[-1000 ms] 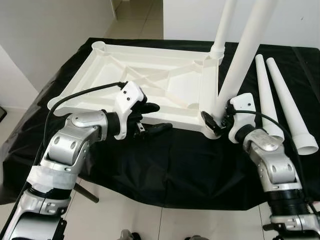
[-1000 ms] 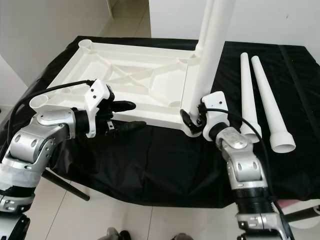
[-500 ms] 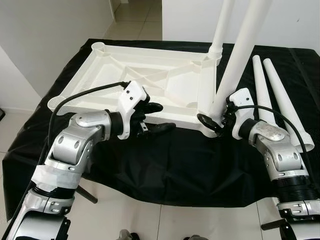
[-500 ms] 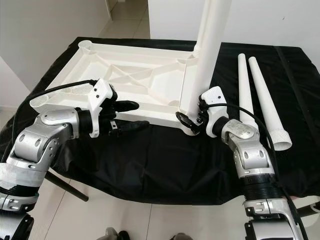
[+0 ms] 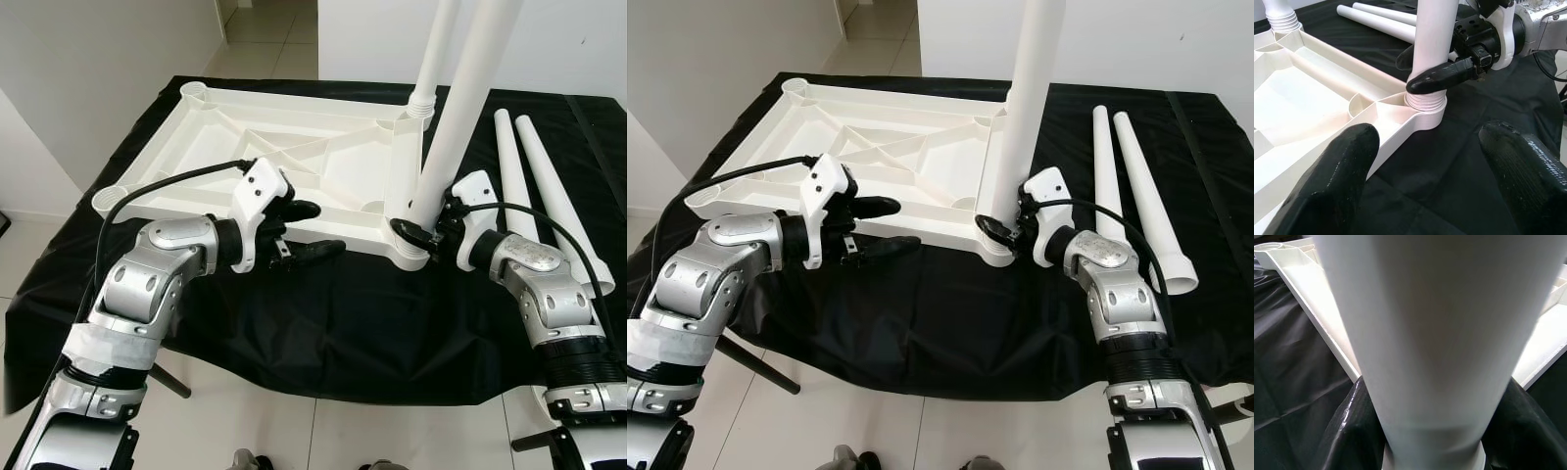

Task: Building children table

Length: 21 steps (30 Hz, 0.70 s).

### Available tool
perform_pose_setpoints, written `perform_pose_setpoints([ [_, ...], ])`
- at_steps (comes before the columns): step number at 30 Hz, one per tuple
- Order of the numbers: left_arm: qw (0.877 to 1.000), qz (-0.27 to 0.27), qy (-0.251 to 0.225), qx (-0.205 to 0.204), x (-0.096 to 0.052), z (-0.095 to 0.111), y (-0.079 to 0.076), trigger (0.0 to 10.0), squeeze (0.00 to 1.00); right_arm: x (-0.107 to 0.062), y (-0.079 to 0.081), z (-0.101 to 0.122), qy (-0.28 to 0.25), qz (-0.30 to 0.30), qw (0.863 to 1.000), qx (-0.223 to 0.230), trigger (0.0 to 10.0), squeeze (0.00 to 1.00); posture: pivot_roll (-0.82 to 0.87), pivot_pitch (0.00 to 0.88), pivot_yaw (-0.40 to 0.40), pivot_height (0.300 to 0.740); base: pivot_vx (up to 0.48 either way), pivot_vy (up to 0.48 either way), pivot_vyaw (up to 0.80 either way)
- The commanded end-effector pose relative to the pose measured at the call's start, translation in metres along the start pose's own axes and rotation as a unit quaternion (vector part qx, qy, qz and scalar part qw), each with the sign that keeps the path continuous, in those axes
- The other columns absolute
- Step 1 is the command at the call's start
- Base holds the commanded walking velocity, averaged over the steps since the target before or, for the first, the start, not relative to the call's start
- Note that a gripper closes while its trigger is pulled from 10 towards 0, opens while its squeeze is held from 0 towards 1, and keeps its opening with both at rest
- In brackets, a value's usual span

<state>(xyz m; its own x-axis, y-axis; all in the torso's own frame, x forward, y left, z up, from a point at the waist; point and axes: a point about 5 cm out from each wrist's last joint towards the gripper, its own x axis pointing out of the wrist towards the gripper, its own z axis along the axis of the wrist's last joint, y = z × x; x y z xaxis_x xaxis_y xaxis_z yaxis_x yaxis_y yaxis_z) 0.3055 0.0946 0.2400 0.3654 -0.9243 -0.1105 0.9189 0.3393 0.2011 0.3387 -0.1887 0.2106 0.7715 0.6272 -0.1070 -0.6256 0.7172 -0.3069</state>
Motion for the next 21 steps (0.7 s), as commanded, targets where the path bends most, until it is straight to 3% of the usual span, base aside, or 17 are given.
perform_pose_setpoints([
  [1, 1.000, 0.023, 0.003, 0.001, -0.003, -0.002, 0.002, 10.0, 0.00, 0.005, 0.012, -0.017, 0.033, 0.015, 0.999, 0.014, 0.0, 0.00, -0.11, 0.119, 0.073, 0.740, 0.000, 0.000, 0.00],
  [4, 1.000, 0.023, 0.003, 0.001, -0.003, -0.002, 0.002, 10.0, 0.00, 0.007, 0.015, -0.024, 0.050, -0.016, 0.998, 0.024, 0.0, 0.00, -0.11, 0.122, 0.070, 0.740, 0.000, 0.000, 0.00],
  [6, 1.000, 0.023, 0.004, 0.000, -0.004, -0.003, 0.001, 10.0, 0.00, 0.010, 0.018, -0.035, 0.073, -0.084, 0.992, 0.057, 0.0, 0.00, -0.11, 0.125, 0.068, 0.740, 0.000, 0.000, 0.00],
  [8, 1.000, 0.023, 0.004, 0.000, -0.004, -0.003, 0.001, 10.0, 0.00, 0.010, 0.018, -0.035, 0.073, -0.084, 0.992, 0.057, 0.0, 0.00, -0.11, 0.125, 0.068, 0.740, 0.000, 0.000, 0.00],
  [14, 1.000, 0.021, 0.005, -0.002, -0.005, -0.004, 0.001, 10.0, 0.00, 0.010, 0.030, -0.057, 0.121, -0.181, 0.971, 0.102, 0.0, 0.00, -0.11, 0.132, 0.077, 0.740, 0.000, 0.000, 0.00],
  [16, 1.000, 0.020, 0.006, -0.002, -0.005, -0.004, 0.001, 10.0, 0.00, 0.007, 0.038, -0.069, 0.148, -0.233, 0.952, 0.130, 0.0, 0.00, -0.11, 0.133, 0.078, 0.740, 0.000, 0.000, 0.00],
  [20, 1.000, 0.018, 0.007, -0.002, -0.004, -0.004, 0.001, 10.0, 0.00, 0.004, 0.042, -0.076, 0.169, -0.310, 0.929, 0.116, 0.0, 0.00, -0.11, 0.133, 0.078, 0.740, 0.000, 0.000, 0.00],
  [21, 1.000, 0.017, 0.008, -0.002, -0.004, -0.004, 0.001, 10.0, 0.00, 0.001, 0.045, -0.078, 0.176, -0.352, 0.910, 0.128, 0.0, 0.00, -0.11, 0.136, 0.082, 0.740, 0.000, 0.000, 0.00],
])
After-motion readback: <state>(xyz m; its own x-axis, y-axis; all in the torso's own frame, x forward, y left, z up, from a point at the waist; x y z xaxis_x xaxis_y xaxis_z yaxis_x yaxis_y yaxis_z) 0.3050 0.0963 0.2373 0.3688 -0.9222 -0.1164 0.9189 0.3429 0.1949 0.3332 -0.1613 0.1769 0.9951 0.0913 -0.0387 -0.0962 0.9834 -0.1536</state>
